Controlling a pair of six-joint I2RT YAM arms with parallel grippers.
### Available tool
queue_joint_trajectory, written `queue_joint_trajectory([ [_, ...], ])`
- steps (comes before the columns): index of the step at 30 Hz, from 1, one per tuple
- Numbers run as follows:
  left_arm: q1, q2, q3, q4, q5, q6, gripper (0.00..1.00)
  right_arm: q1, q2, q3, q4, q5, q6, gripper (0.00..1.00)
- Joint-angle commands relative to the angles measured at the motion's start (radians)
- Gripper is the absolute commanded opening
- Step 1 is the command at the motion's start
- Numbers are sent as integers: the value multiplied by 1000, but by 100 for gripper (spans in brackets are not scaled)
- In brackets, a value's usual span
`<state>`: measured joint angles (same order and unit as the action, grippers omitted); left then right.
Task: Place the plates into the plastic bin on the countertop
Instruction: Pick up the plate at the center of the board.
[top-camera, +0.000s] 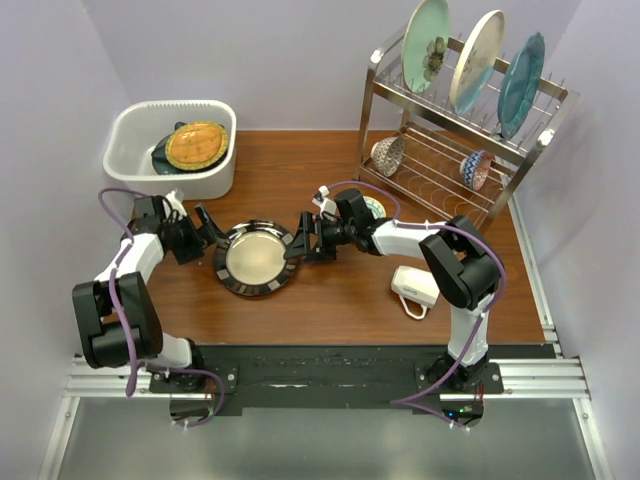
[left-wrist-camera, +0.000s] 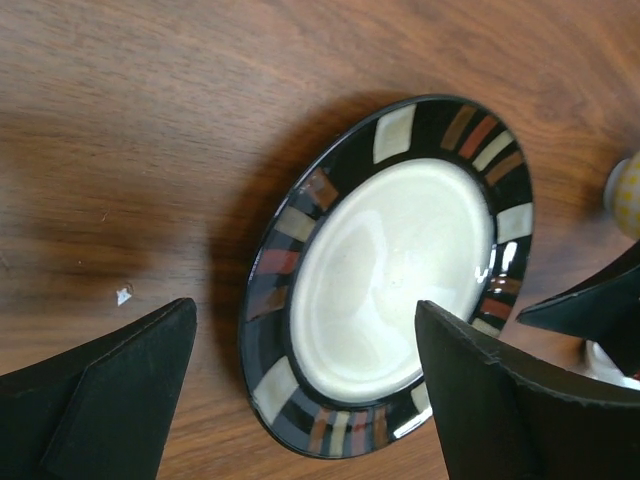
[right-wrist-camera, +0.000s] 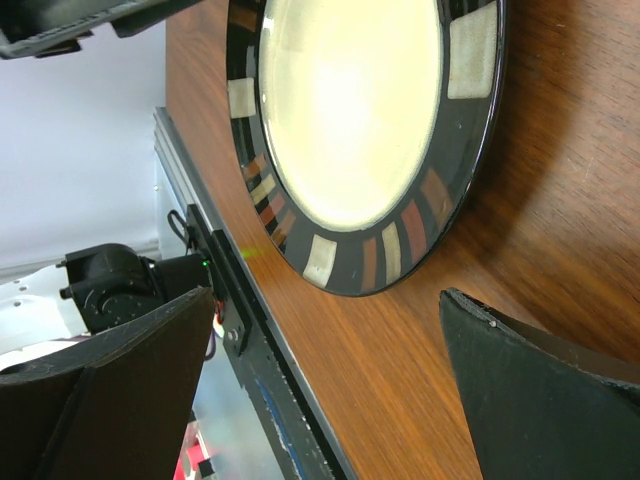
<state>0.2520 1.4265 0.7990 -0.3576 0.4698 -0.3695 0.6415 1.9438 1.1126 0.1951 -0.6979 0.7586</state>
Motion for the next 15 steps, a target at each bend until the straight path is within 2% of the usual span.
queue_joint_trajectory([
  [1, -3, 49, -3, 45, 27, 50, 91, 6, 7, 16, 23, -6, -8, 98],
  [4, -5, 83, 9, 40, 56, 60, 85, 6, 10, 16, 23, -6, -8, 99],
  [15, -3, 199, 36, -9, 139, 145, 76, 6, 26, 20, 29, -6, -8, 98],
])
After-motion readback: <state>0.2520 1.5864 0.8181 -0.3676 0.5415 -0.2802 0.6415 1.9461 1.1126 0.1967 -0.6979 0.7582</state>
